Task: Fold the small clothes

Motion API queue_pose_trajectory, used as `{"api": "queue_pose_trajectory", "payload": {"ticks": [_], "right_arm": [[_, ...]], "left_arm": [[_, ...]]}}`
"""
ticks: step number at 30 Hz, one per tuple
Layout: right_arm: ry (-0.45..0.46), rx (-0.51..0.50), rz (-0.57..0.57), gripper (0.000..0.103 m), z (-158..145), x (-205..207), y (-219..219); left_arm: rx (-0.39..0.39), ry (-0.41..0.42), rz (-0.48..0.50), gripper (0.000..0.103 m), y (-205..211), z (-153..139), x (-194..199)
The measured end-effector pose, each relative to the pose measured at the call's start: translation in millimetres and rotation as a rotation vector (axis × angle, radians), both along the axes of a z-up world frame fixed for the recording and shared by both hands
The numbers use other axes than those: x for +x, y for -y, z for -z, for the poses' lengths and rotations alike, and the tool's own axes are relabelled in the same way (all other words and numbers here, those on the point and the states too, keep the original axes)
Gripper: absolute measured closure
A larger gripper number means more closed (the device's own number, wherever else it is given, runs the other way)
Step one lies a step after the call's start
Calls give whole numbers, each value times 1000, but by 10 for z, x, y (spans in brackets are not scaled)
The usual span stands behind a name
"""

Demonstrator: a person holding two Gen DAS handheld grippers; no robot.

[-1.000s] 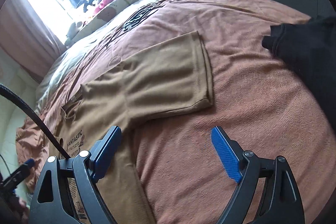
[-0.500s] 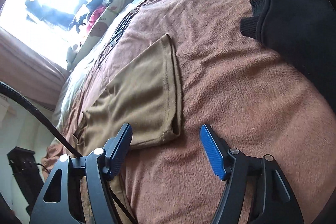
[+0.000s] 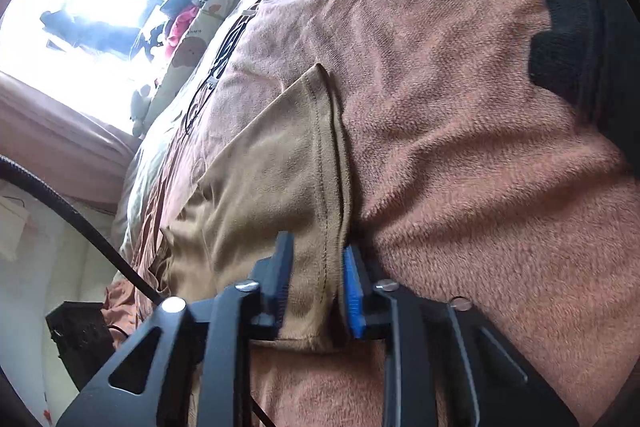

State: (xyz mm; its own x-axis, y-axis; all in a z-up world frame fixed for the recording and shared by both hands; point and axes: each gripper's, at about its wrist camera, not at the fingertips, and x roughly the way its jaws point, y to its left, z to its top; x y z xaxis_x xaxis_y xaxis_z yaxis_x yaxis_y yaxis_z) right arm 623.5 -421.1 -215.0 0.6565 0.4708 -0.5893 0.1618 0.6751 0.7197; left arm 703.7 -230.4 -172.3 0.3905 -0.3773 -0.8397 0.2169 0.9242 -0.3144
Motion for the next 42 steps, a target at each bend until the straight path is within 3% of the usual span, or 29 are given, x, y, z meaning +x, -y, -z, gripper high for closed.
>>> {"api": "queue_pose_trajectory", "payload": {"ticks": [10,15,22,25,34,42], "right_arm": [[190,82,-136,103,-574,-87,-277],[241,100,-197,103,-711,-190,-416],[253,88,-258,103,-740,-210,-578],[246,79,-273,102,-738,-172,-632],[242,69,-342,103,-804,-85,-869],[172,6,-431,102,-686,65,-1329]], "left_arm": [[-66,-14,25,93,-53,-121,-112],[-55,-6,57,93,-23,-165,-207],[-68,-26,39,93,18,-28,-135],[-115,-39,26,93,-70,-24,-147],[-118,-6,-26,93,-618,-329,-240],[-91,36,-101,93,-1175,-634,-415]]}}
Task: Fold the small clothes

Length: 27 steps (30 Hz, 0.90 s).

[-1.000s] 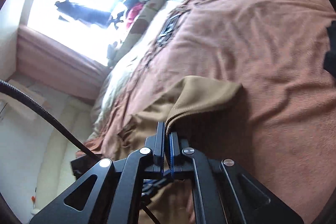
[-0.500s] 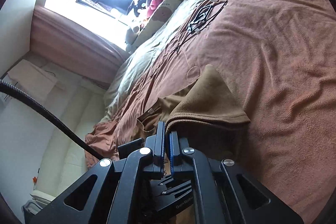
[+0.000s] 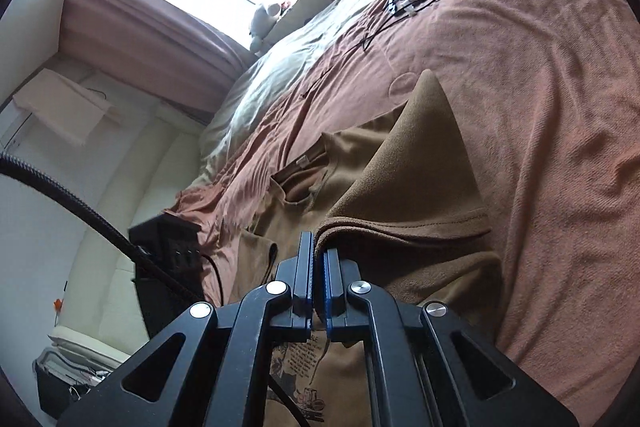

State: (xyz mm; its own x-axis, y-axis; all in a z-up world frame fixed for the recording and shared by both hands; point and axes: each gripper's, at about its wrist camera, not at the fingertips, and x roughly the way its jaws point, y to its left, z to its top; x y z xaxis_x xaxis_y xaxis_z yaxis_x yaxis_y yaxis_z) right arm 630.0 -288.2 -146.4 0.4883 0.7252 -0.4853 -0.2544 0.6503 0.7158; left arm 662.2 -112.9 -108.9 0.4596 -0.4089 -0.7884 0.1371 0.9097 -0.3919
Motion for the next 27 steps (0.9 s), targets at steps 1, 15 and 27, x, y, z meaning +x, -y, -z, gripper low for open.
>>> {"api": "queue_pose_trajectory", "payload": {"ticks": [1,15,27], "right_arm": [[-18,-16,-2,102,39,33,-44],[-37,-27,143,18,-56,98,339],[-74,-35,277,22,55,-85,906]], "left_arm": [[4,1,-9,93,-34,-28,-22],[44,31,10,92,-17,-206,-54],[91,38,156,44,779,1,176]]}}
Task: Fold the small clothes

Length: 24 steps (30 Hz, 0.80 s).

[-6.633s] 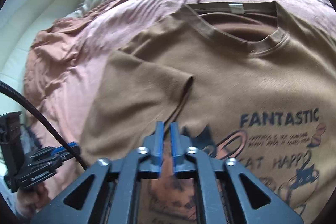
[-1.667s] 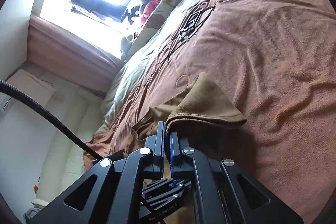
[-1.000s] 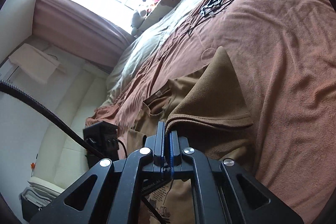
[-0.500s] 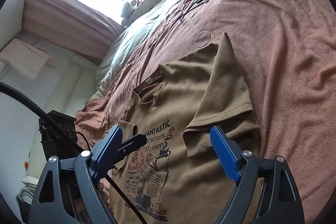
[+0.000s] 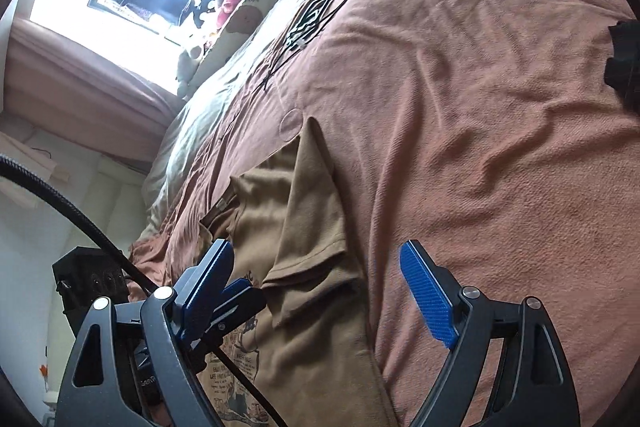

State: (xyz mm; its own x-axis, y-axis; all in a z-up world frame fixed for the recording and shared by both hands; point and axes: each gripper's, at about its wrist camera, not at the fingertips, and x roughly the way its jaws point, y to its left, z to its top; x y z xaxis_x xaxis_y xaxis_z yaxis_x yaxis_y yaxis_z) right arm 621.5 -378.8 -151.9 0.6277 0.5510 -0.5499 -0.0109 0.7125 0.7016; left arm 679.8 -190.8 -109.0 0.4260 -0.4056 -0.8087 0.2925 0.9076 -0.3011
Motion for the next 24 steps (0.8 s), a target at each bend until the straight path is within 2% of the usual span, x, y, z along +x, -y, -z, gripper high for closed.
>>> {"api": "queue_pose_trajectory", "payload": {"ticks": [1,5,6,13,15,17,19,20,22,24], "right_arm": [[-3,-4,7,25,-7,-17,34],[-28,-13,38,46,29,-55,177],[-32,-16,41,48,34,-57,192],[-36,-8,56,49,-18,-111,212],[-31,-14,47,49,-34,-139,174],[-28,-18,35,49,-27,-137,150],[-24,-23,20,49,-38,-148,98],[-21,-23,14,49,-21,-114,93],[-18,-27,4,49,-24,-112,39],[-19,-28,-7,49,-17,-94,-24]], "left_arm": [[6,-2,8,44,63,21,37],[31,-4,19,44,242,110,169],[44,-4,23,44,288,138,197],[147,-30,44,44,540,428,369],[151,-34,29,51,521,482,405],[132,-38,1,79,461,479,430],[70,-60,-9,88,373,448,456],[60,-56,-11,97,339,420,455],[81,-31,-23,98,290,341,441],[61,-23,-26,99,203,269,431]]}}
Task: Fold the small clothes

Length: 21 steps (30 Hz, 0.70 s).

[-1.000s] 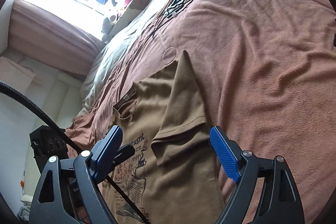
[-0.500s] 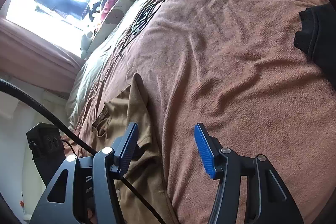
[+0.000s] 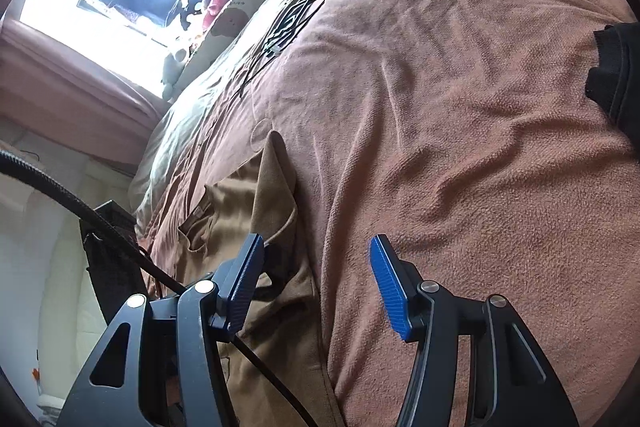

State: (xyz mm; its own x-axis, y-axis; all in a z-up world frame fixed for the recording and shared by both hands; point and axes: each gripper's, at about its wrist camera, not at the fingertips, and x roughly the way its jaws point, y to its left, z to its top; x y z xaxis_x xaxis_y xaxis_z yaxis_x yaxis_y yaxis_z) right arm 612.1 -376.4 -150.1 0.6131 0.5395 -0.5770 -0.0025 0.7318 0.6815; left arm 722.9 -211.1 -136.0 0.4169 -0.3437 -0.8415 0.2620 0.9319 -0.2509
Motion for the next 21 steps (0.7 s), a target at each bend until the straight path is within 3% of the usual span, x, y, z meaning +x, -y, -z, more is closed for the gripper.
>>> {"api": "queue_pose_trajectory", "payload": {"ticks": [11,21], "right_arm": [[-16,-52,-87,49,104,148,-434],[-59,-140,-157,49,273,281,-758]], "left_arm": [[24,69,-93,99,-658,-431,-48],[89,63,-140,99,-1057,-383,74]]}}
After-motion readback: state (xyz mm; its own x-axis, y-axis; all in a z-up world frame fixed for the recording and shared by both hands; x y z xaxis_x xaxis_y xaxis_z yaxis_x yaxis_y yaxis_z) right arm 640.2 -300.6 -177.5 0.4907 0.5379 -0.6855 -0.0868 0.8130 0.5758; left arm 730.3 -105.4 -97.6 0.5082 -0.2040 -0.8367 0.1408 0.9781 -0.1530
